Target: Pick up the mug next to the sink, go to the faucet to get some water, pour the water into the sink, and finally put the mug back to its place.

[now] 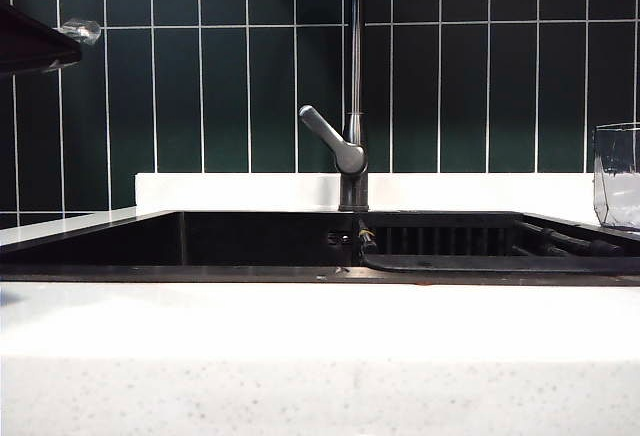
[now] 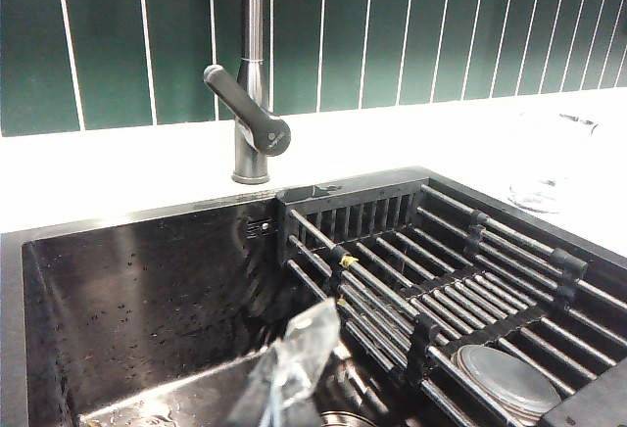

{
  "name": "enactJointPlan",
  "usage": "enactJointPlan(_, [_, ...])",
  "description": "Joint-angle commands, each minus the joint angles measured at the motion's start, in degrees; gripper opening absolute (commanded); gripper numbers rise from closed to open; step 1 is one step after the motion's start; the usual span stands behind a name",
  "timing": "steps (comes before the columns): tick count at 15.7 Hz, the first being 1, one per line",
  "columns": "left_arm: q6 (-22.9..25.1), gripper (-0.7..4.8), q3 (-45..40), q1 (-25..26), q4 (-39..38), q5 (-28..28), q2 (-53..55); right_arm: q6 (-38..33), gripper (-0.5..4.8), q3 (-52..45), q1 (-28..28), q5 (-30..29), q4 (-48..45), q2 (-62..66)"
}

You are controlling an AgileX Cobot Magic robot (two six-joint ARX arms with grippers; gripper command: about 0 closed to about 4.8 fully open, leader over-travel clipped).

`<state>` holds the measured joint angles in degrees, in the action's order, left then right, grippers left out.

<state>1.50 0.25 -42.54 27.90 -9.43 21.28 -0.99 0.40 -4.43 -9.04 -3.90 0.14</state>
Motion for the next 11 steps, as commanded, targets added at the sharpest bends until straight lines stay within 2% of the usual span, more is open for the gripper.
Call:
enactJointPlan(1, [0.0, -0.05, 0.2, 0.1, 0.4, 0.1, -0.3, -0.2, -0.06, -0.3, 0.0, 0.0, -0.6, 0.0])
enactJointPlan(3, [0.0, -0.05, 0.2, 1.4, -1.0, 0.7, -3.0, -0.2, -0.06, -0.3, 0.0, 0.0, -0.6, 0.0])
enactJointPlan(5, [0.0, -0.05, 0.2, 5.8, -4.7, 0.7, -7.7, -0.2, -0.06, -0.3, 0.0, 0.0, -0.6, 0.0])
enactJointPlan(8, [0.0, -0.05, 0.2, 16.6, -13.7, 1.9, -14.6, -0.2, -0.06, -0.3, 0.0, 0.0, -0.6, 0.0])
enactJointPlan(10, [-0.1, -0.05, 0.2, 25.0, -18.0, 7.9, -18.7, -0.2, -0.06, -0.3, 0.0, 0.0, -0.6, 0.0])
enactJointPlan(11, [-0.9, -0.05, 0.2, 31.3, -20.2, 12.3, -21.5, -0.2, -0.06, -0.3, 0.0, 0.0, -0.6, 0.0])
